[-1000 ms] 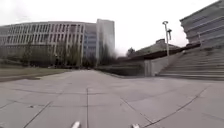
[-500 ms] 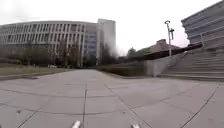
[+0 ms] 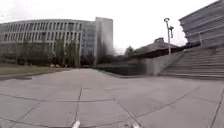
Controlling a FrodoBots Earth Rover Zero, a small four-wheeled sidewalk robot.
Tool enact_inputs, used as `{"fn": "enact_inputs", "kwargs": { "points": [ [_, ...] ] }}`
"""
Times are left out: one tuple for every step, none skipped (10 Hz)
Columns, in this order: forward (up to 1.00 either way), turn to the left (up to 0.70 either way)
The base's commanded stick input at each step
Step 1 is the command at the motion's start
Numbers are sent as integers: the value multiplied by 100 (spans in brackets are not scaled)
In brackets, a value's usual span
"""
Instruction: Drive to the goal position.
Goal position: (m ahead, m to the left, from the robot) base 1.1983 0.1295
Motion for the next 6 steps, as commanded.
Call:
{"fn": "enact_inputs", "kwargs": {
  "points": [
    [70, -3],
    [70, -3],
    [70, -3],
    [70, -3],
    [70, -2],
    [70, -1]
  ]
}}
